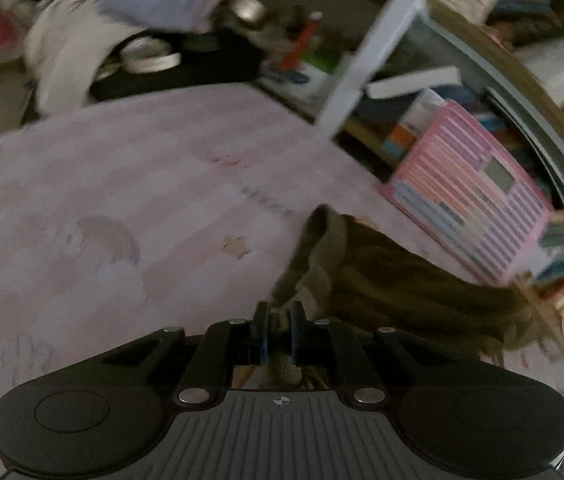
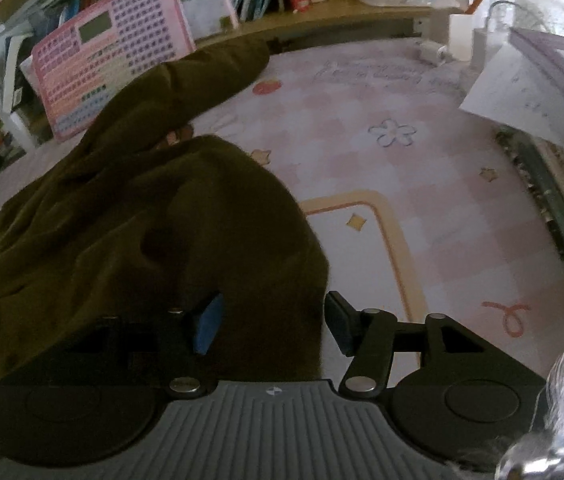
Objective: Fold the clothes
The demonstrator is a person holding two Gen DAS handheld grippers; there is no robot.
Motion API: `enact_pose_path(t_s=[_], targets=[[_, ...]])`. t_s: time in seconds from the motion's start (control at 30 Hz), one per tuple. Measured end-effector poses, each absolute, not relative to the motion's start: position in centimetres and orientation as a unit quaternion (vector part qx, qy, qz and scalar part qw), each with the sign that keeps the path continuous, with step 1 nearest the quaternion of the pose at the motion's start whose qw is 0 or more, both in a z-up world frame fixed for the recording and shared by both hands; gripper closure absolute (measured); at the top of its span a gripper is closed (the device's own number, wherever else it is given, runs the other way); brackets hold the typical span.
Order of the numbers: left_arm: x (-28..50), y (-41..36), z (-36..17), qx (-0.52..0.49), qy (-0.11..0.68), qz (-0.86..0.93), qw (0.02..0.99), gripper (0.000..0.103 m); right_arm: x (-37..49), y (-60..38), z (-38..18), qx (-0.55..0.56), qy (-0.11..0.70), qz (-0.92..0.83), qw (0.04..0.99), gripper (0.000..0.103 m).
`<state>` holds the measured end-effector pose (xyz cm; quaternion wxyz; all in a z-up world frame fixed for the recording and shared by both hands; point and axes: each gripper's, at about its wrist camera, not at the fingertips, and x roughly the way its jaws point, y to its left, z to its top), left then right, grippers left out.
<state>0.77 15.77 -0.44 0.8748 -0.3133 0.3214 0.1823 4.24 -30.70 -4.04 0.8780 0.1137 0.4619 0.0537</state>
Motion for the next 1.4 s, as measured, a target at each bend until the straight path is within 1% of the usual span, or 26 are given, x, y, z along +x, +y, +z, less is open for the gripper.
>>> enact_pose_path(t_s=[0.03, 0.1, 0.13, 0.17, 0.2, 0.23, 0.27, 0.33, 0.47, 0.57, 0.6, 0.63, 0.67, 0.7, 0.77, 0.9, 0.97, 1.0, 1.07, 1.2, 1.33, 1.37, 1.4], targets=[[0.7, 15.7, -0.5, -0.31, 0.324, 0.181, 0.875, 0.095, 4.3, -30.4, -4.1, 0.111, 0.465, 0.061, 0.876, 0.049], [0.6, 15.6, -0.5, -0.306, 0.325, 0.178, 0.877, 0.095, 4.4, -29.8, -4.4, 0.106, 0.472, 0.076, 0.872, 0.054], [0.6, 15.6, -0.4, -0.306, 0.323, 0.177, 0.878, 0.095, 4.5, -29.5, -4.5, 0.102, 0.473, 0.082, 0.871, 0.054], [0.6, 15.6, -0.2, -0.306, 0.321, 0.175, 0.879, 0.095, 4.5, -29.3, -4.5, 0.1, 0.473, 0.088, 0.871, 0.063], [0.6, 15.6, 0.0, -0.307, 0.319, 0.173, 0.88, 0.095, 4.6, -29.2, -4.6, 0.102, 0.473, 0.098, 0.87, 0.081], [0.6, 15.6, 0.1, -0.307, 0.317, 0.172, 0.881, 0.095, 4.6, -29.2, -4.6, 0.104, 0.471, 0.105, 0.87, 0.091], [0.6, 15.6, 0.3, -0.307, 0.315, 0.17, 0.882, 0.095, 4.6, -29.4, -4.3, 0.107, 0.463, 0.105, 0.873, 0.094], [0.6, 15.7, 0.6, -0.308, 0.312, 0.167, 0.883, 0.095, 4.5, -29.7, -3.4, 0.113, 0.442, 0.105, 0.884, 0.096], [0.8, 15.7, 1.1, -0.308, 0.306, 0.161, 0.886, 0.095, 3.2, -31.4, 3.9, 0.114, 0.3, 0.086, 0.943, 0.097], [1.0, 15.8, 0.5, -0.318, 0.314, 0.162, 0.88, 0.094, 2.5, -32.6, 7.4, 0.121, 0.234, 0.073, 0.962, 0.096], [1.0, 15.9, 0.2, -0.324, 0.318, 0.162, 0.876, 0.094, 2.8, -33.0, 6.7, 0.122, 0.253, 0.068, 0.957, 0.094], [0.9, 16.0, 0.0, -0.328, 0.321, 0.163, 0.873, 0.094, 3.1, -33.4, 6.0, 0.124, 0.271, 0.063, 0.952, 0.089], [0.8, 16.1, -0.3, -0.332, 0.323, 0.164, 0.871, 0.094, 3.4, -33.7, 5.1, 0.127, 0.293, 0.055, 0.946, 0.075], [0.7, 16.2, -0.5, -0.337, 0.325, 0.164, 0.869, 0.094, 3.6, -34.3, 3.6, 0.135, 0.328, 0.035, 0.934, 0.067], [0.5, 16.4, -1.0, -0.345, 0.328, 0.165, 0.864, 0.094, 3.6, -35.5, 1.1, 0.15, 0.377, 0.006, 0.914, 0.066], [0.4, 16.5, -1.6, -0.353, 0.337, 0.169, 0.856, 0.094, 2.8, -36.9, -0.9, 0.163, 0.411, -0.019, 0.897, 0.056], [0.3, 16.5, -1.8, -0.356, 0.341, 0.17, 0.853, 0.093, 2.6, -37.7, -1.6, 0.178, 0.426, -0.027, 0.887, 0.054], [0.3, 16.5, -1.9, -0.357, 0.343, 0.171, 0.852, 0.09, 2.6, -37.9, -1.9, 0.186, 0.434, -0.029, 0.881, 0.052], [0.2, 16.5, -2.0, -0.359, 0.347, 0.173, 0.849, 0.087, 2.4, -38.1, -2.4, 0.208, 0.446, -0.032, 0.87, 0.049], [0.1, 16.5, -2.4, -0.364, 0.355, 0.176, 0.843, 0.073, 1.6, -38.0, -3.4, 0.233, 0.458, -0.036, 0.857, 0.047], [0.0, 16.5, -2.8, -0.369, 0.363, 0.18, 0.837, 0.073, 1.7, -37.5, -3.6, 0.222, 0.455, -0.043, 0.862, 0.048], [0.0, 16.4, -2.9, -0.37, 0.365, 0.181, 0.835, 0.073, 1.9, -37.4, -3.6, 0.213, 0.455, -0.046, 0.864, 0.05], [0.1, 16.5, -3.1, -0.373, 0.365, 0.181, 0.833, 0.074, 2.0, -37.3, -3.7, 0.2, 0.455, -0.049, 0.866, 0.056]])
